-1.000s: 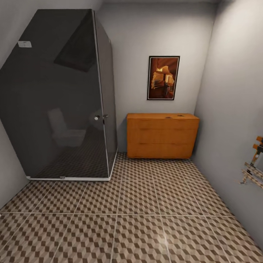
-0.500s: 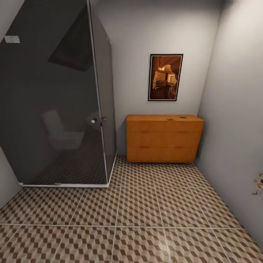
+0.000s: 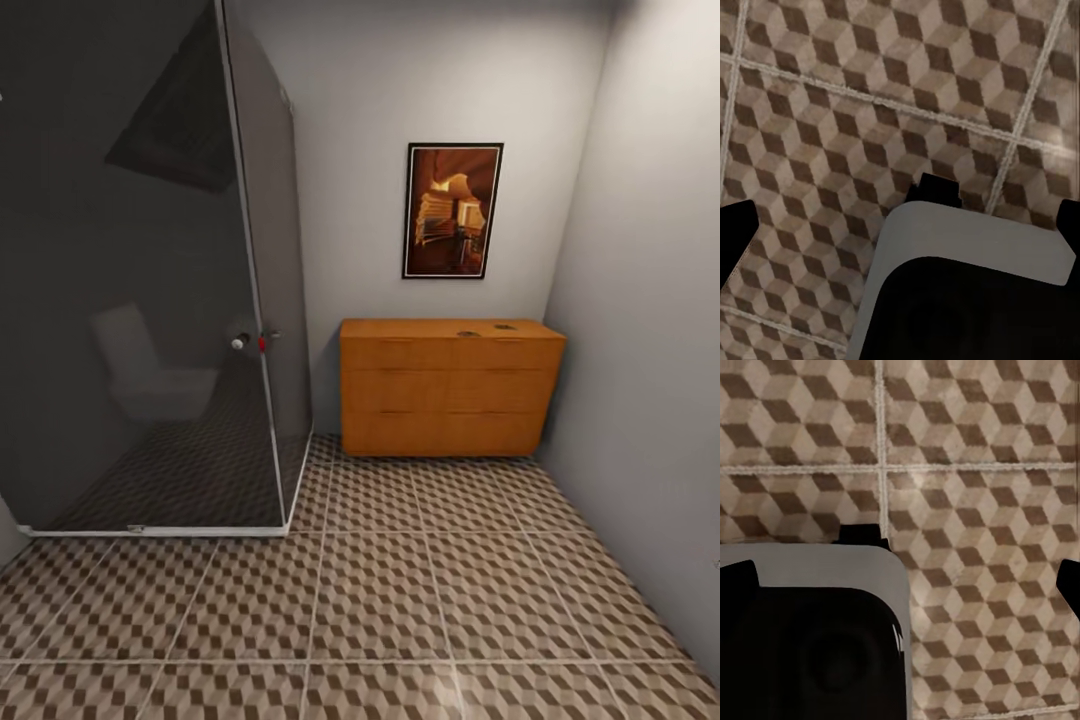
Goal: Take the four mousetraps from the cabinet in the bathroom and place them on the bathroom floor. Make sure all four end up on the same floor surface, and ensure that at least two of them are either under or directly next to the same bathroom sink.
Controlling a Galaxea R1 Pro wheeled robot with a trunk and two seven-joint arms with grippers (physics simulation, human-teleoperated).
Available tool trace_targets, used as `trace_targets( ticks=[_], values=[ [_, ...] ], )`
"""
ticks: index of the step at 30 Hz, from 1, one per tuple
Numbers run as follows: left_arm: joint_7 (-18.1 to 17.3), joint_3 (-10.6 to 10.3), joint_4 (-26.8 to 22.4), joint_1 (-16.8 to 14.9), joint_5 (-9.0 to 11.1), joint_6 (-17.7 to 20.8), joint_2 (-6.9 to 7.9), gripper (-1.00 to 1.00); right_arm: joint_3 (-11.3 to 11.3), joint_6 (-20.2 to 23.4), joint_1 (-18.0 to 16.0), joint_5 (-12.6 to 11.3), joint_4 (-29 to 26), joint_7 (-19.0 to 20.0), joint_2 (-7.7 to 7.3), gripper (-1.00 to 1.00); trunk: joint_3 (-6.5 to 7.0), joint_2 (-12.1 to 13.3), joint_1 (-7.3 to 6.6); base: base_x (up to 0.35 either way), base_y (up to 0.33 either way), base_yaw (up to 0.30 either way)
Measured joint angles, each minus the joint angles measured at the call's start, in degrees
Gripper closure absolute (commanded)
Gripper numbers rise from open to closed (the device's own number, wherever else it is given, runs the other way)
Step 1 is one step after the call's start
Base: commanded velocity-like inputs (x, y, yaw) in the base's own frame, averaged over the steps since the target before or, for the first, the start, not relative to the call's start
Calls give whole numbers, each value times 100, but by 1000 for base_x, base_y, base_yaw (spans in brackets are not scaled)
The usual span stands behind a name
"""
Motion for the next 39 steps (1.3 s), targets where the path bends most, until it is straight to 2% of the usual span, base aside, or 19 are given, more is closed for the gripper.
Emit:
trace_targets(
  ticks=[25,39],
  values=[
    [1,-6,0,0,-1,-12,0,-100,-1,6,0,-5,0,-2,3,-100,81,0,0,327,0,-216],
    [3,-5,-2,1,-1,-11,8,-100,4,15,-1,7,2,4,9,-100,93,0,0,310,-92,-40]
  ],
)
